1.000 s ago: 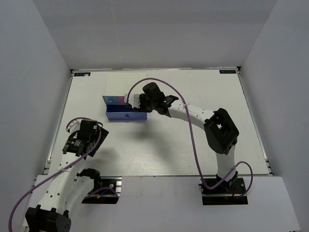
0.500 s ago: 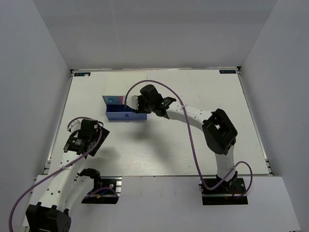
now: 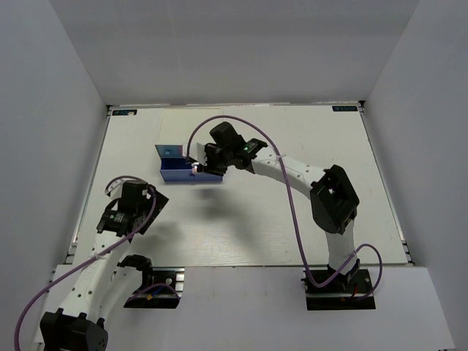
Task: Sort the stationery into containers
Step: Place the stapler in the drawer.
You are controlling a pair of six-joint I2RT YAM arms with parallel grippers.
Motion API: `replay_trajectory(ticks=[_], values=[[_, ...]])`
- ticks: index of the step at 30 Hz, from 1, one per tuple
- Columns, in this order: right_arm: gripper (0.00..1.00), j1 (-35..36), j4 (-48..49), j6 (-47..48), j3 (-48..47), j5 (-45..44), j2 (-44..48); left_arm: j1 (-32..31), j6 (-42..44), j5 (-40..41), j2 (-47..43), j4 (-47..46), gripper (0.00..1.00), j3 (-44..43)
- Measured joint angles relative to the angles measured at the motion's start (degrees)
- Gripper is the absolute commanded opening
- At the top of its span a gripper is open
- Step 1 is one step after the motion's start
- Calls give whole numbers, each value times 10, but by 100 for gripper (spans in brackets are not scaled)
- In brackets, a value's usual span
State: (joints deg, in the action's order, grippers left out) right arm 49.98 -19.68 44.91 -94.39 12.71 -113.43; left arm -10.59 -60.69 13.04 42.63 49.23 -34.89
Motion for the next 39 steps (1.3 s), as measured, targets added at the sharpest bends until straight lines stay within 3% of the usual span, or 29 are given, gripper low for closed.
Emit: replay_trajectory(ticks=[6,12,25,39], values=[[0,-1,-49,-20,-34,85,4,0,57,-87,-60,-113,89,46],[0,-4,-97,-17,-35,133,5,0,85,-172,-64,-216,84,54],[0,-33,-195,25,-84,256,5,0,235,-379,-53,-383,84,92],[0,-38,-206,41,-76,278,5,0,143,-434,0,-519,83,124]])
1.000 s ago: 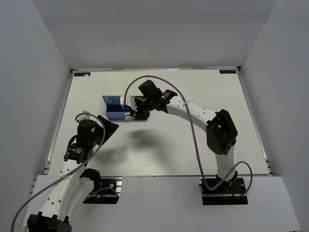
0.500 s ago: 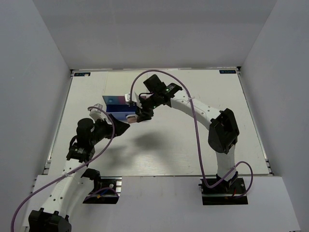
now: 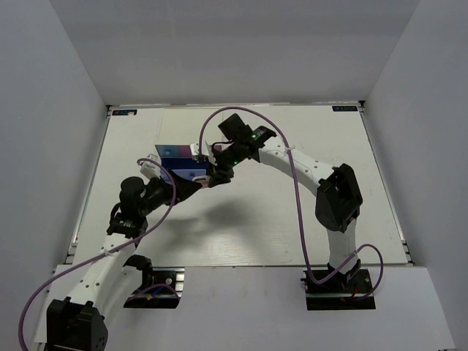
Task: Sort the stationery into containers
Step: Place the stapler in the drawer.
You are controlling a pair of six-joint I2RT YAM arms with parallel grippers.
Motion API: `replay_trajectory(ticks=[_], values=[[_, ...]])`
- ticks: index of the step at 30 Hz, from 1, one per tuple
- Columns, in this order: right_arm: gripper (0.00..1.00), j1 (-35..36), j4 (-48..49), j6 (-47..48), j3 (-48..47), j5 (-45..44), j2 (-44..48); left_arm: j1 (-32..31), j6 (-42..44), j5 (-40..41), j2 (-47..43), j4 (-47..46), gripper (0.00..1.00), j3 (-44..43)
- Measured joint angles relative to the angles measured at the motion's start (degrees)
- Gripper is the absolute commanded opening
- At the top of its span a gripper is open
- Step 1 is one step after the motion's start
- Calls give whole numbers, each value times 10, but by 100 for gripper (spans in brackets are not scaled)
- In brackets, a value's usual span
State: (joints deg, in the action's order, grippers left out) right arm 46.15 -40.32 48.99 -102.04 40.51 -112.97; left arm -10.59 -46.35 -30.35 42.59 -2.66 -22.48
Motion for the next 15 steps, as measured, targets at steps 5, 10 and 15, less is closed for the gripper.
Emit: replay_trajectory(ticks=[5,10,15], values=[[0,2,4,-2,3,0,0,0,-17,-6,13,-19,78,5],[0,7,14,-5,3,2,0,0,-27,-6,18,-32,72,6],[0,15,15,-5,4,5,0,0,-33,-5,26,-41,65,6]])
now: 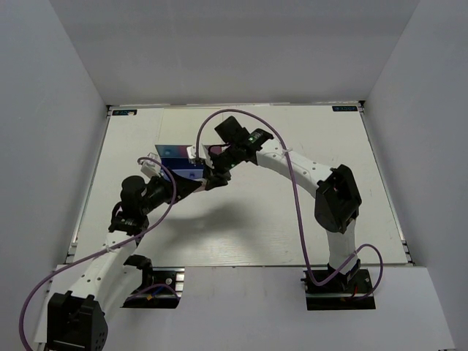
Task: Sort the stationery into containers
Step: Place the stapler in the drawer.
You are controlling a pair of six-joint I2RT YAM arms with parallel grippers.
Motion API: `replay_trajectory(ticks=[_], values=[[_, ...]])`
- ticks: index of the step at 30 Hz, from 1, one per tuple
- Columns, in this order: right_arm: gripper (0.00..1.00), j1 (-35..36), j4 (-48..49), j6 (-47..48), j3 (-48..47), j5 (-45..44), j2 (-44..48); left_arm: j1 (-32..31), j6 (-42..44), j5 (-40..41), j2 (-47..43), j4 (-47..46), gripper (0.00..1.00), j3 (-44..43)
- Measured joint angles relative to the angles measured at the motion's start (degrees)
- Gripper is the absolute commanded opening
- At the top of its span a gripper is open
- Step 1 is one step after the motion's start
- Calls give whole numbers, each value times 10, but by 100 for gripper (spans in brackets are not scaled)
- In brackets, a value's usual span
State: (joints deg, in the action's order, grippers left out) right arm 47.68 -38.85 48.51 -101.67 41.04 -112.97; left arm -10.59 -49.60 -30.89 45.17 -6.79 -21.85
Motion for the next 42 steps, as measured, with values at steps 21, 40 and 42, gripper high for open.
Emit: replay_trajectory(ticks=[21,40,42], values=[[90,10,36,-21,43,-27,12,3,33,16,44,30,9,-23],[90,-75,125,-75,251,-156,136,3,231,136,242,233,0,-293],[90,-84,129,-79,271,-159,149,3,212,156,256,253,0,-312]])
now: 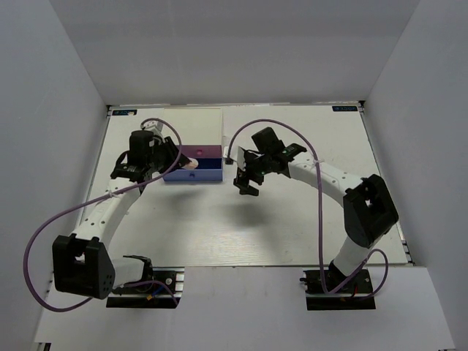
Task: Sort the stationery into containers
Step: Place the stapler in the drawer.
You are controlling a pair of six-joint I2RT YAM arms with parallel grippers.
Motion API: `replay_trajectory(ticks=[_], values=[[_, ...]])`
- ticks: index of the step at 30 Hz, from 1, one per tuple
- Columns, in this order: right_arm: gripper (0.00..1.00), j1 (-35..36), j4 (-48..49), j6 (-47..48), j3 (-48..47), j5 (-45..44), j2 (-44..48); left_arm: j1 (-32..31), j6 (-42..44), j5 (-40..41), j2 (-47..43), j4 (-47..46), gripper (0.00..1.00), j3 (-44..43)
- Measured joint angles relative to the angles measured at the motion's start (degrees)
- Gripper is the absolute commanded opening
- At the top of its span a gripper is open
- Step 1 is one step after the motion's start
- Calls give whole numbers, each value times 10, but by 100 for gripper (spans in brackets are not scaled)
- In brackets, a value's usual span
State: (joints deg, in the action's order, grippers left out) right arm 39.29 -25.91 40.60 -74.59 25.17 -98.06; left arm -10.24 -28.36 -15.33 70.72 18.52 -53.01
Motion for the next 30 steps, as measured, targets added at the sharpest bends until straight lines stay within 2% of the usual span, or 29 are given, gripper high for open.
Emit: replay_trajectory(ticks=[10,18,30], values=[[90,-25,21,-17,50,5,33,-4,-179,59,16,64,0,-4],[90,-40,27,-28,65,10,41,-4,-329,126,19,69,0,1],[90,-47,30,-30,77,17,51,-4,-450,167,59,68,0,1]])
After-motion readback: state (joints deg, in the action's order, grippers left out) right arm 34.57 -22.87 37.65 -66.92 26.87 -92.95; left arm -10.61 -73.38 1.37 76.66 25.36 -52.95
